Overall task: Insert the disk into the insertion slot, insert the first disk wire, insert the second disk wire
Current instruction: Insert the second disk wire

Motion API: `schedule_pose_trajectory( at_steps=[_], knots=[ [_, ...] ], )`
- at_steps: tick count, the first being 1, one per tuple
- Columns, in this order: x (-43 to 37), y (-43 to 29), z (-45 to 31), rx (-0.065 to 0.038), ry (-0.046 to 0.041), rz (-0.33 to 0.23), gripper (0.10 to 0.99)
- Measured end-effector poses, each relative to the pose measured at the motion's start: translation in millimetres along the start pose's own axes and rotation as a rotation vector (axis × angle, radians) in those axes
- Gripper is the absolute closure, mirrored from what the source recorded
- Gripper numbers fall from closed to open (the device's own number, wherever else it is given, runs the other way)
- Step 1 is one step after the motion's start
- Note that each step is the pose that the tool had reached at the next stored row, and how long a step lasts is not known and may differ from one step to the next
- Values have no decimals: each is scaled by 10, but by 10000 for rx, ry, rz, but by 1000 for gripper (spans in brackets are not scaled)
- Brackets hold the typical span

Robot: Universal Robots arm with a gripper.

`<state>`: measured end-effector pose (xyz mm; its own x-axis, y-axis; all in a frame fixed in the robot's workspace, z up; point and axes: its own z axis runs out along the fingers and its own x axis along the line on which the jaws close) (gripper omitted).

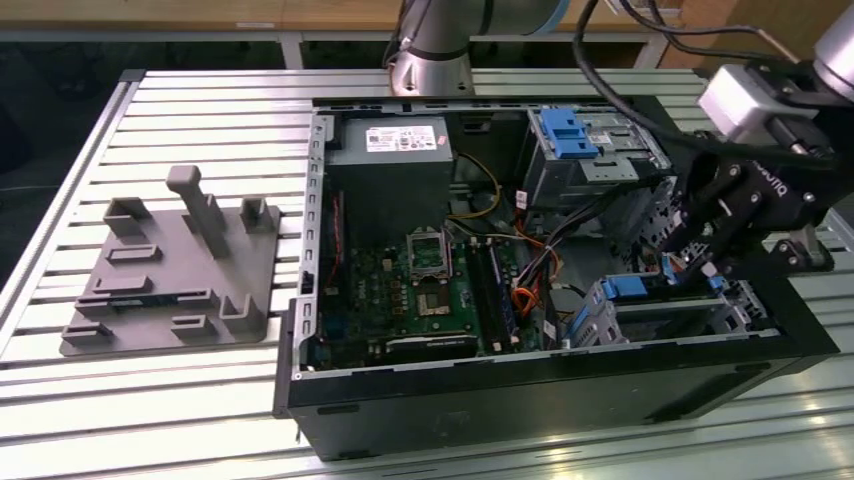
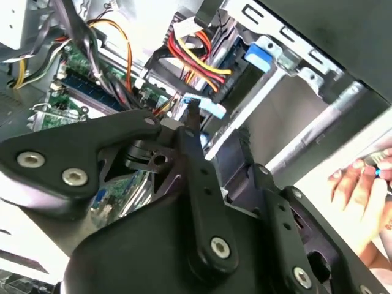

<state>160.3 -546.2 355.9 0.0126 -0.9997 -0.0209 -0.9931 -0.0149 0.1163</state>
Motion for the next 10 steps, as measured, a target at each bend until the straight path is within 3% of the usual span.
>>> schedule_pose_trajectory(
  at_steps=[1,3,5,6,7,10],
  knots=[
    [-1,7,-44,1,-1,7,702],
    [-3,22,-137,5,-2,28,827],
    [-6,38,-226,10,-7,55,827],
    [-7,47,-264,15,-9,66,886],
    [-9,53,-280,17,-5,70,945],
    [-9,55,-287,20,-8,68,984]
  ],
)
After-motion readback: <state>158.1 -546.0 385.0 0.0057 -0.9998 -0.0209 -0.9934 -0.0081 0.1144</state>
